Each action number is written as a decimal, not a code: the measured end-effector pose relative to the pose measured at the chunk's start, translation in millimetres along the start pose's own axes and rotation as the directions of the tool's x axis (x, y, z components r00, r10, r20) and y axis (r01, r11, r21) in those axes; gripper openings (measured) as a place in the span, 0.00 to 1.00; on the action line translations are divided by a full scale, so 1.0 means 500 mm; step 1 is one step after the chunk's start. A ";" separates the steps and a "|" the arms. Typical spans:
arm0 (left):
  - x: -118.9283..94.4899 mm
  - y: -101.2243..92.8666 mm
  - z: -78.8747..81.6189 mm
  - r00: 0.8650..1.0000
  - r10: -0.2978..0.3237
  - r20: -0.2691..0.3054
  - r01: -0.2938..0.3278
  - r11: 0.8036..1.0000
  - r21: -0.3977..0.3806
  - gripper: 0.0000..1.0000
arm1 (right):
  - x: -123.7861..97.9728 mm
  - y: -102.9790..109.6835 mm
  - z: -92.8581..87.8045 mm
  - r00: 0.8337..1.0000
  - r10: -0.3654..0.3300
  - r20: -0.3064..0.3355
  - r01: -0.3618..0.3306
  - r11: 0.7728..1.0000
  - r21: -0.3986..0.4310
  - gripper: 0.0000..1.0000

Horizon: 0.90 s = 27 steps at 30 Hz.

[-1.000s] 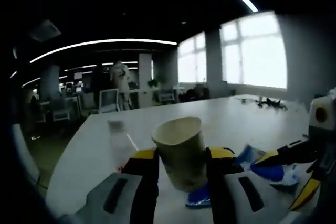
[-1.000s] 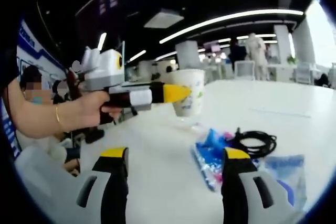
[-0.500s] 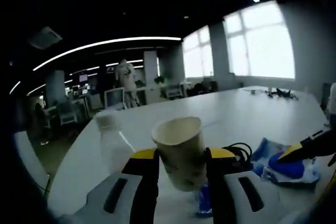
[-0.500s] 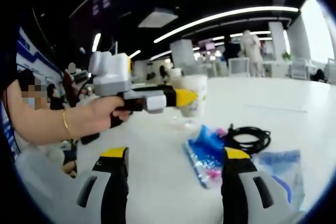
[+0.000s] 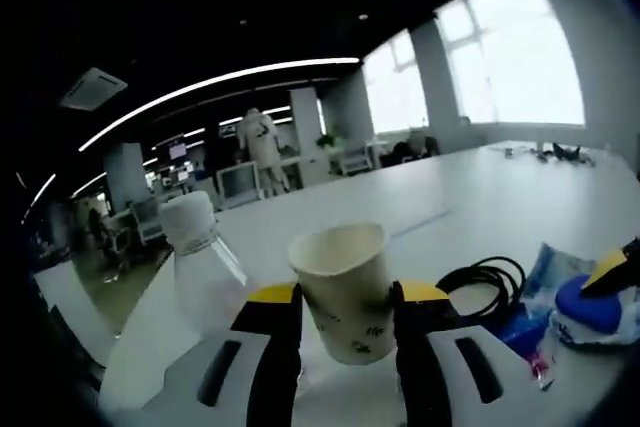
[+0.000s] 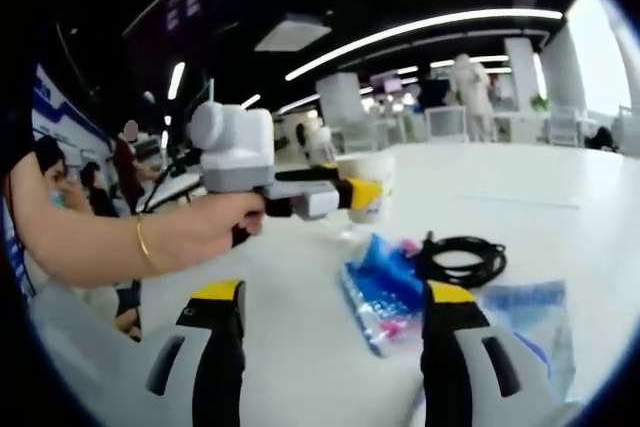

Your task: Arrange the tabletop items into an orderly group along one side of the table until the central work area is clear of visible clutter.

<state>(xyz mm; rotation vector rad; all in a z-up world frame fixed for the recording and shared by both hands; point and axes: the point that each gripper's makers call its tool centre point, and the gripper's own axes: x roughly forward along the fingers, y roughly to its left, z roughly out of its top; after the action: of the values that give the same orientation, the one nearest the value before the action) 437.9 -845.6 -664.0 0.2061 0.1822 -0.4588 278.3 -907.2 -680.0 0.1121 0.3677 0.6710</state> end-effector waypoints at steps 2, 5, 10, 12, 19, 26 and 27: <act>0.004 0.003 -0.002 1.000 0.017 0.016 -0.017 1.000 -0.008 0.34 | 0.000 -0.005 0.000 1.000 -0.006 0.000 0.006 1.000 0.005 0.69; 0.012 0.001 -0.011 1.000 0.029 0.009 -0.029 0.999 0.013 0.34 | -0.002 -0.013 0.002 1.000 -0.018 0.003 0.018 1.000 0.008 0.69; 0.020 -0.003 -0.031 0.999 0.040 -0.007 -0.040 0.999 0.031 0.34 | -0.006 -0.025 0.009 0.999 -0.034 0.016 0.034 0.999 0.014 0.69; 0.024 -0.005 -0.035 0.999 0.043 -0.004 -0.043 0.999 0.020 0.34 | -0.007 -0.028 0.010 0.999 -0.040 0.017 0.040 0.999 0.016 0.68; 0.046 0.001 -0.066 0.997 0.062 -0.035 -0.062 0.998 -0.026 0.35 | -0.009 -0.035 0.014 0.998 -0.051 0.022 0.050 0.998 0.025 0.68; 0.040 -0.006 -0.080 0.996 0.061 -0.057 -0.063 0.998 -0.031 0.36 | -0.009 -0.034 0.016 0.998 -0.049 0.026 0.048 0.998 0.033 0.68; 0.039 -0.008 -0.087 0.996 0.059 -0.067 -0.061 0.998 -0.023 0.36 | -0.009 -0.034 0.016 0.998 -0.049 0.026 0.048 0.998 0.034 0.68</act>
<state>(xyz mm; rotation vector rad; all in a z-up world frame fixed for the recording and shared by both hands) 447.7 -847.0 -710.9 0.2013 0.2460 -0.3903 287.9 -923.1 -674.7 0.1431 0.3552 0.6154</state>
